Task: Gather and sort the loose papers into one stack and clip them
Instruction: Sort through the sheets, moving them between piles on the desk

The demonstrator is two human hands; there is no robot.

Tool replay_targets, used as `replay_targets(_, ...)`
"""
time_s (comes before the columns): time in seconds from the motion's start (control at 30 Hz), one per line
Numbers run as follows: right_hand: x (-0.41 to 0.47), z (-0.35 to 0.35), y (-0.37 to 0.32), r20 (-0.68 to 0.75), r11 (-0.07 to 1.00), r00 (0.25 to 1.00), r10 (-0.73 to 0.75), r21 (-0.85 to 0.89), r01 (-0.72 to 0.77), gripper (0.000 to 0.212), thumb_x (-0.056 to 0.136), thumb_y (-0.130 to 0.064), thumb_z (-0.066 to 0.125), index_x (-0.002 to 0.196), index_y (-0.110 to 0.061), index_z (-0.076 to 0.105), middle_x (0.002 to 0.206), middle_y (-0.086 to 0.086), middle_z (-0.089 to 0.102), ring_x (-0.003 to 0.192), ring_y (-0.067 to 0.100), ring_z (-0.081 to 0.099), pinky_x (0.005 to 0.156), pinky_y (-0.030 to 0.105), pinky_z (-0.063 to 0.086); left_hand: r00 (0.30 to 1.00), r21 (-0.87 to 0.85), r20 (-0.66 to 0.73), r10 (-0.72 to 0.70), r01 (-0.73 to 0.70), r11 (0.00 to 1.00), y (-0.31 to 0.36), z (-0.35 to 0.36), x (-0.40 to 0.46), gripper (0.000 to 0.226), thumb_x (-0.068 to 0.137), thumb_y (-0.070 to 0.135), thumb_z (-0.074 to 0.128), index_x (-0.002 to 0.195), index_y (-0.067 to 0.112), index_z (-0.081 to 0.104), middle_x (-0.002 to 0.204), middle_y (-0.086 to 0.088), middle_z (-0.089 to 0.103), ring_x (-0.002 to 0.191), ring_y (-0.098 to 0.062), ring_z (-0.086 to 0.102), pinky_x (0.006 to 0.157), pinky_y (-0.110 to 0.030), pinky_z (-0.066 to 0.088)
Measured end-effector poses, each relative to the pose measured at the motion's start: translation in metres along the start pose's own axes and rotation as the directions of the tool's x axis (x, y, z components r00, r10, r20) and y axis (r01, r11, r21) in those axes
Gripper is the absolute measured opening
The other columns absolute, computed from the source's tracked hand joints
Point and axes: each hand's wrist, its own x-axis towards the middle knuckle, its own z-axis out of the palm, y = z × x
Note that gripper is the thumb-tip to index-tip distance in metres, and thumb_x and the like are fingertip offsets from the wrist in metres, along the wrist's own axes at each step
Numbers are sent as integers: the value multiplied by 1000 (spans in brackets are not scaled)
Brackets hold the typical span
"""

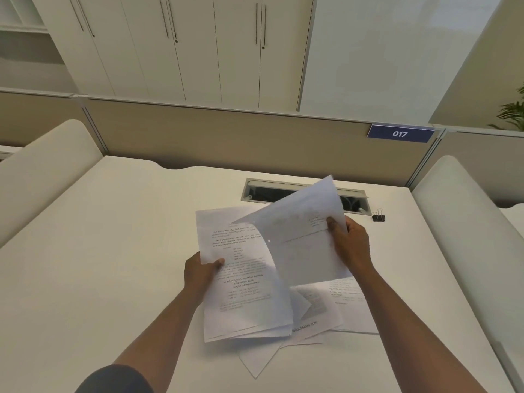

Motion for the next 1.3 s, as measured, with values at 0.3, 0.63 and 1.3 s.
replay_targets(0.3,-5,23,15,224,971,945,239,-57,-232,39,90,-43,57,111,-11,67,109,9,70,91,27,67,85,42,55,996,-202,79,-31,47,978,13,22,-7,23,77,0,76,90,17,67,92,-7,73,82,-27,70,80,-45,57)
replay_targets(0.63,-31,48,18,327,942,900,290,72,-329,40,96,-36,49,129,-13,50,127,5,60,108,24,60,93,42,50,978,-187,208,-26,65,980,27,43,-18,33,97,39,52,114,15,66,111,-8,73,97,-27,70,87,-44,57)
replay_targets(1.3,-48,65,-12,161,932,986,-40,362,-21,26,96,-26,55,116,-33,41,110,-7,59,96,17,64,70,24,57,888,-53,47,458,-456,889,56,37,-27,38,79,22,77,113,23,59,101,1,67,91,-20,66,73,-34,60)
